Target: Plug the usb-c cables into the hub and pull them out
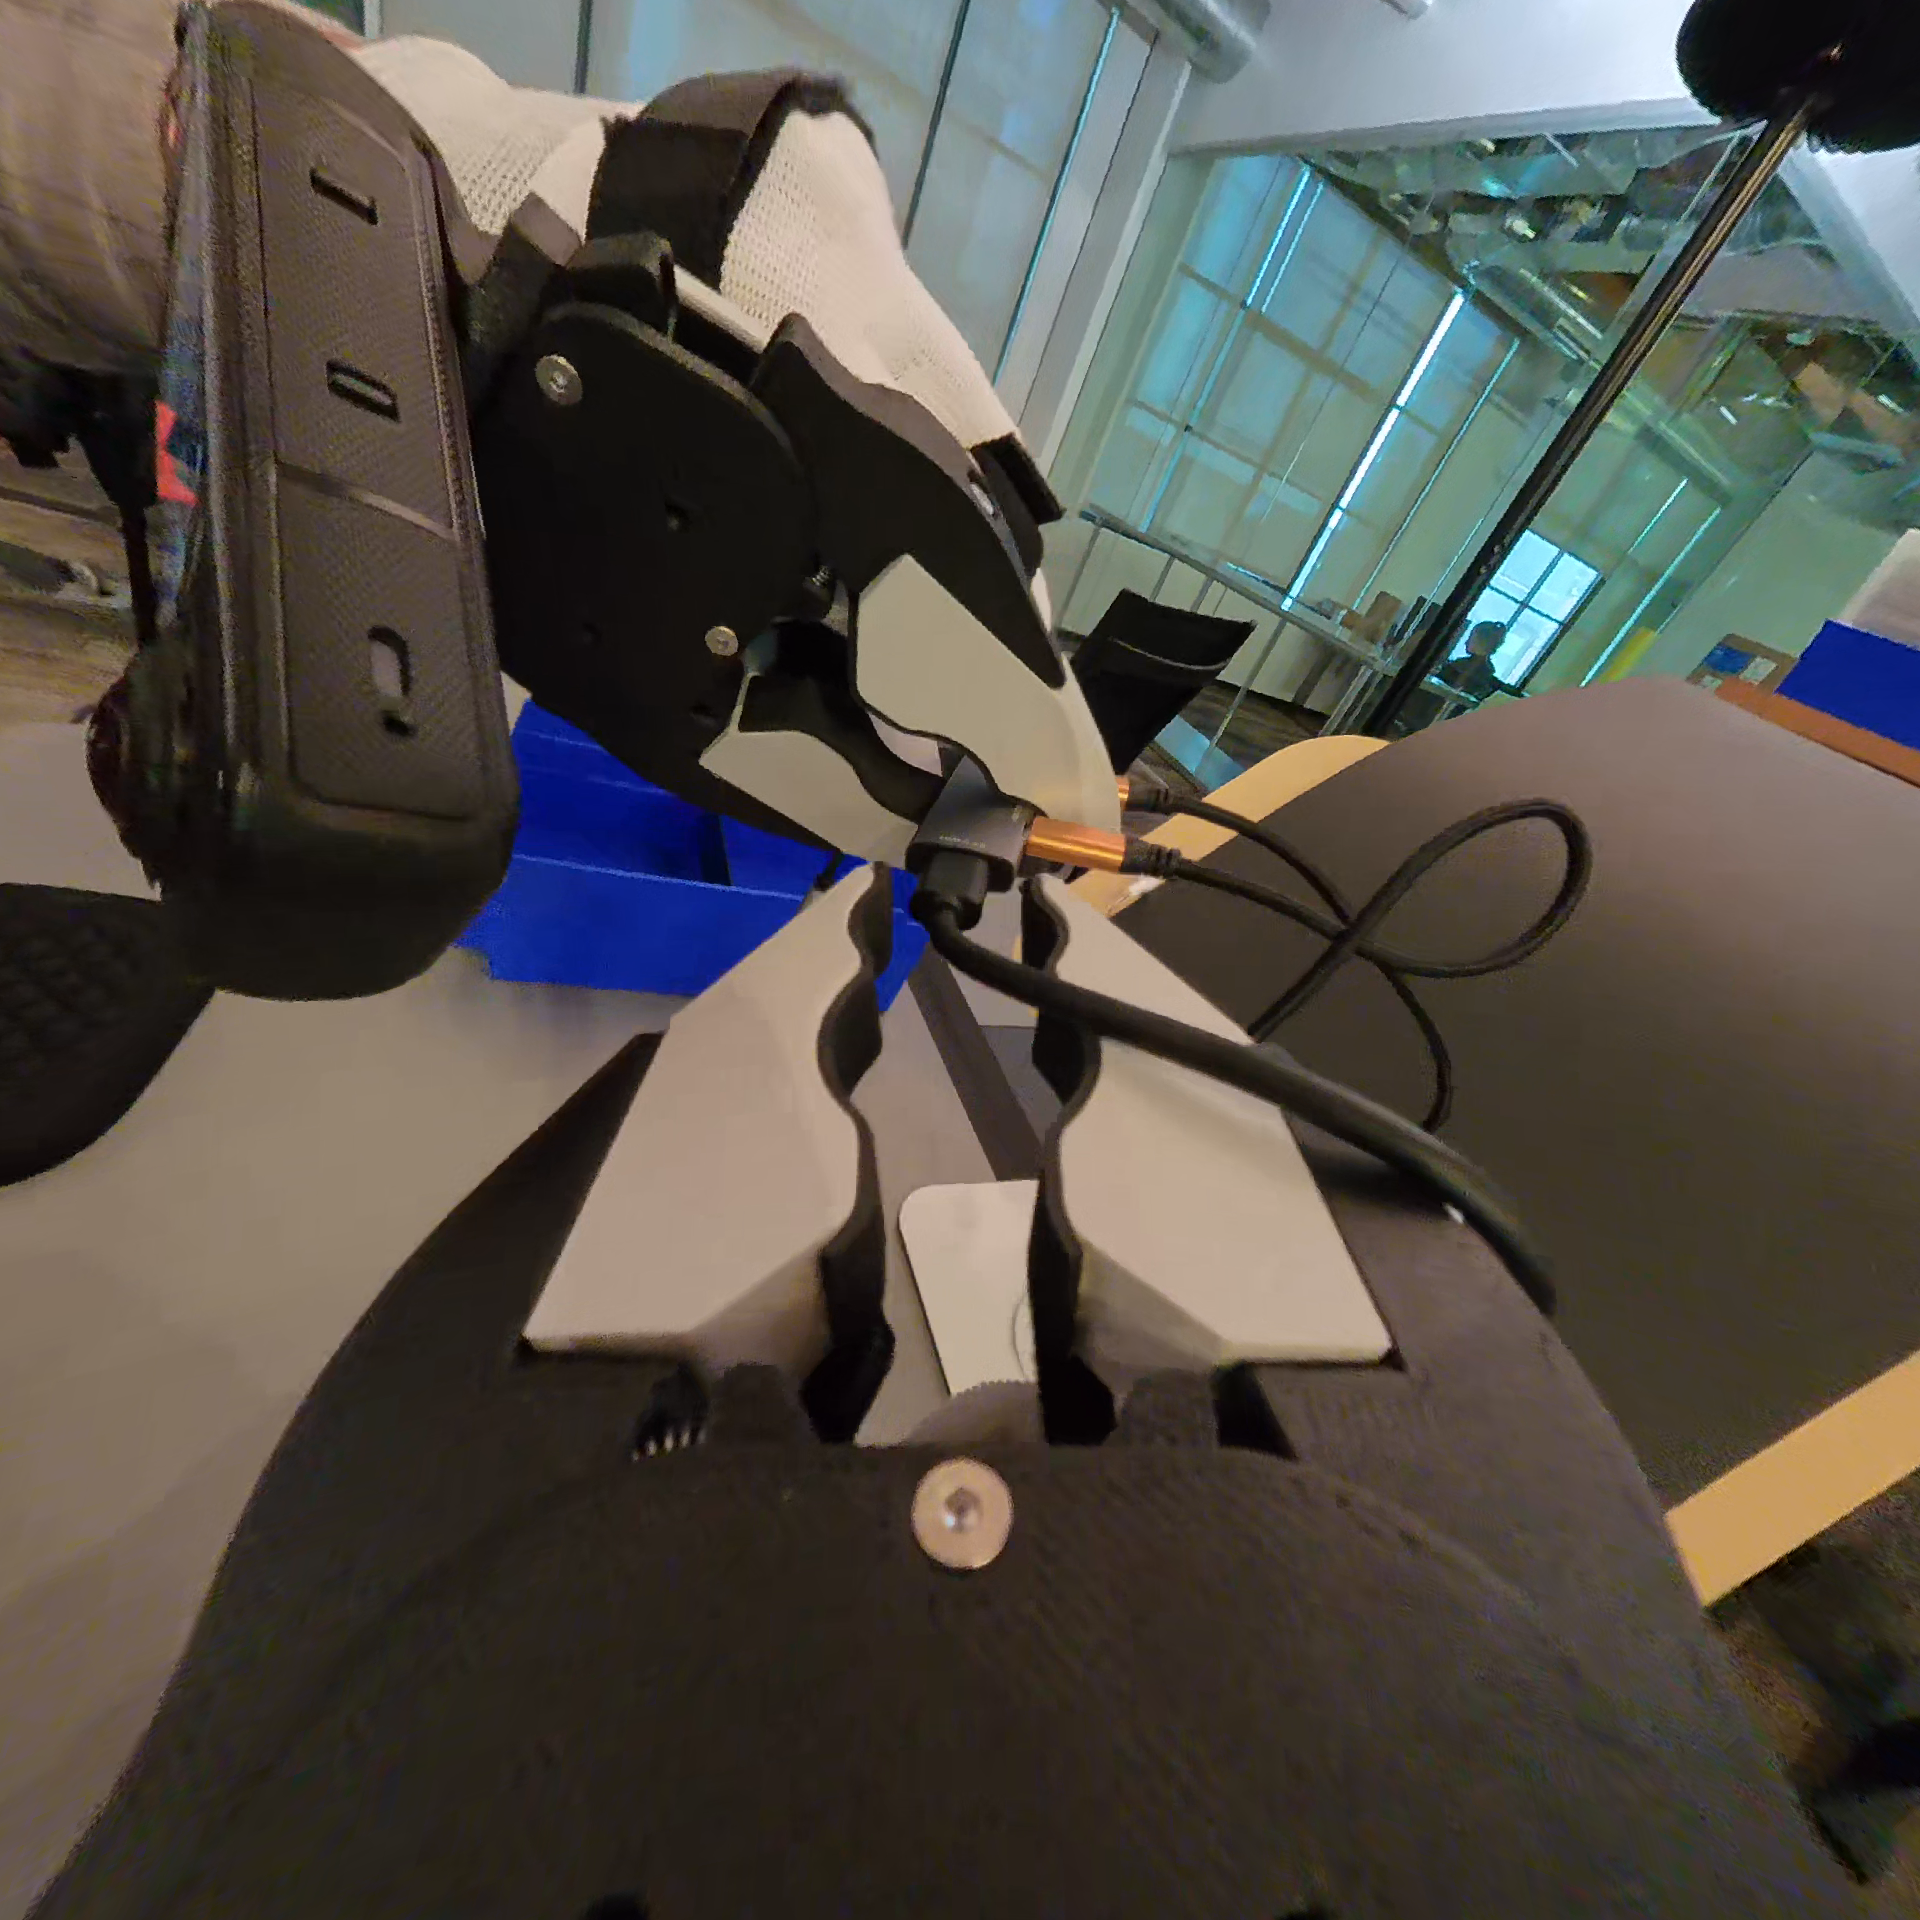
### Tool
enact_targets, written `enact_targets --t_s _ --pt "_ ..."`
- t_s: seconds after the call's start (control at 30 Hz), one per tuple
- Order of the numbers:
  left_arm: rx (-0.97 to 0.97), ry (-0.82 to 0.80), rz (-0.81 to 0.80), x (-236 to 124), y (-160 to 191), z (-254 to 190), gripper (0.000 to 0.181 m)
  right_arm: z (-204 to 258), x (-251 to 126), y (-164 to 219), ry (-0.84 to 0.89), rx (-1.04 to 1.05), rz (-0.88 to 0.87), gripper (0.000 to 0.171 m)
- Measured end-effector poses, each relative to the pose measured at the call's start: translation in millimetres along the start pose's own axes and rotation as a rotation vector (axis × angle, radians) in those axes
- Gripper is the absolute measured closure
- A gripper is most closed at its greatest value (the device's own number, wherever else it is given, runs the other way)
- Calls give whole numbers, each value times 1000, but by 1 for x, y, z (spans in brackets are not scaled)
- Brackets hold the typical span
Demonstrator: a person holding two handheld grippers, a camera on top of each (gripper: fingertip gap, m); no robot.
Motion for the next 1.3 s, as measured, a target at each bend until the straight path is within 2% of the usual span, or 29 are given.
enact_targets --t_s 0.2,0.57,0.83,0.9,0.97,1.03,1.1,1.23,1.3 --pt "-45 15 -14 1 1 -2 163 1 3 -2 2 -17 -20 160" --pt "-305 120 -136 5 5 3 163 -4 8 -11 124 -83 -17 161" --pt "-422 103 -204 -1 3 11 163 -3 7 -24 191 -155 -1 162" --pt "-404 78 -214 -2 3 12 163 -3 5 -24 176 -115 -15 161" --pt "-409 75 -233 -6 0 11 162 -6 1 -24 114 32 -87 161" --pt "-335 22 -214 -10 -1 14 163 -11 -4 -20 52 179 -158 161" --pt "-364 41 -228 -10 -3 14 162 -13 -6 -18 28 234 -197 161" --pt "-413 64 -217 -3 3 13 164 -11 -4 -22 108 66 -137 161" --pt "-441 73 -160 6 23 7 163 -10 -12 -40 156 -14 -160 161"
Point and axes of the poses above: each gripper's, where its closed fingertips meet, x out along the fingers, y out of its underside, z = x × y across the jaws, the point moved 5 cm from there along -x, back along the fingers, and after that the axes turned 14 degrees about -z, right-handed, at the moved point
